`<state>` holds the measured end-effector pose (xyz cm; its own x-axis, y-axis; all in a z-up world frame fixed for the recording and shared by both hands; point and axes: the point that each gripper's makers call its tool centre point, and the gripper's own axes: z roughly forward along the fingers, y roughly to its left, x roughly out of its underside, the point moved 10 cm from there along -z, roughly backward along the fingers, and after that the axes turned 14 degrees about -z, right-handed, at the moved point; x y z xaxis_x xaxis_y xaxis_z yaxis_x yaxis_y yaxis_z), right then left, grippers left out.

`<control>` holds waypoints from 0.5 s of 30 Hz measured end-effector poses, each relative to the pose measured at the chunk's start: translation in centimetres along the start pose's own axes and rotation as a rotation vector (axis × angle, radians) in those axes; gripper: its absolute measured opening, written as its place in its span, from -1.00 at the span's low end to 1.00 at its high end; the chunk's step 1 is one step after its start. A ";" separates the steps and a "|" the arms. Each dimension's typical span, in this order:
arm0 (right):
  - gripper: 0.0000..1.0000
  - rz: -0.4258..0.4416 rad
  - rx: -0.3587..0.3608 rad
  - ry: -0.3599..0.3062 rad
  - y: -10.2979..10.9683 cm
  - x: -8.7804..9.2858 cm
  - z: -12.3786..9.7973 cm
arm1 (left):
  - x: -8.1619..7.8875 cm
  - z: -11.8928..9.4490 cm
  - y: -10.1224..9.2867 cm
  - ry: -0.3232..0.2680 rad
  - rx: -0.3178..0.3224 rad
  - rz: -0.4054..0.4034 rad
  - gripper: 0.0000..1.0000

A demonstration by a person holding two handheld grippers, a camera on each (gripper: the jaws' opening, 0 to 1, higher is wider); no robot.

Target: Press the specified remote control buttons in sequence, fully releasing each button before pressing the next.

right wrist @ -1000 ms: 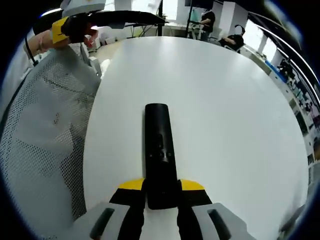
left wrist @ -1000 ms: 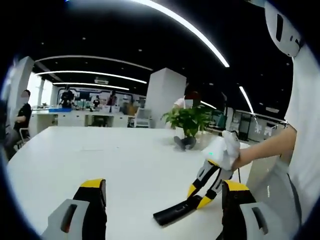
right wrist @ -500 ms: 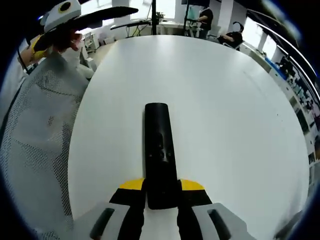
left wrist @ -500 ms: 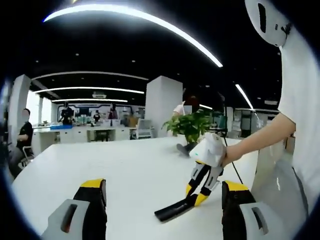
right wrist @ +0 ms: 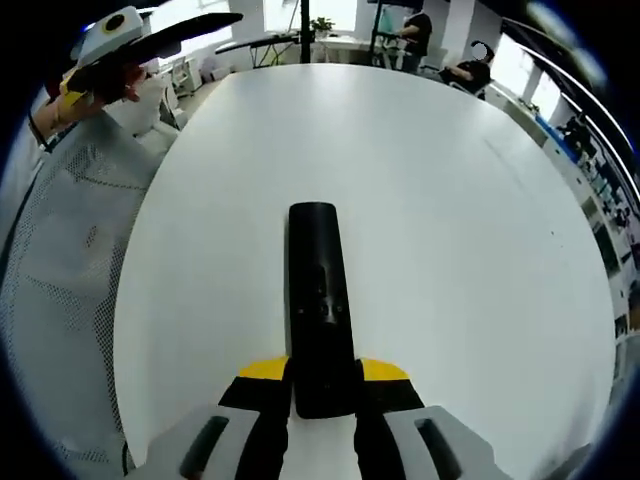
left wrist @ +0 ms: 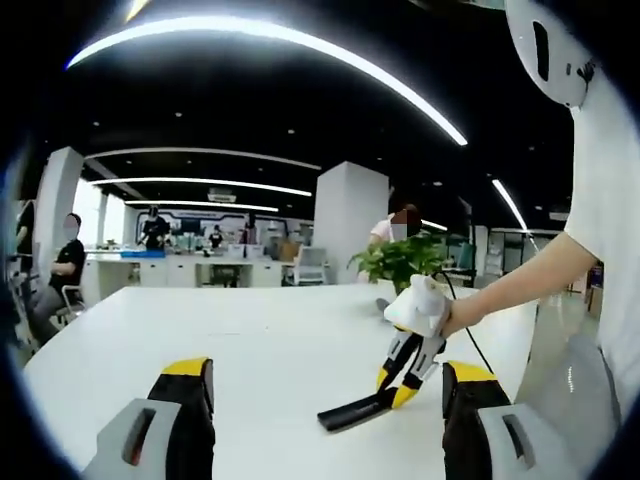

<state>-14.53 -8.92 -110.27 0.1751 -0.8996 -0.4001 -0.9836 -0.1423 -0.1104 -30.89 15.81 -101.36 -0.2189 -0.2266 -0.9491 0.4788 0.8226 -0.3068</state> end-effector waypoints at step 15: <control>-0.57 0.026 -0.014 0.004 -3.9 0.3 0.4 | -0.1 0.0 0.1 0.000 0.001 -0.004 0.96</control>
<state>-10.64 -8.50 -110.29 0.1497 -0.9045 -0.3992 -0.9883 -0.1251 -0.0871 -30.77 15.93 -101.35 -0.2211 -0.2300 -0.9477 0.4788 0.8210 -0.3109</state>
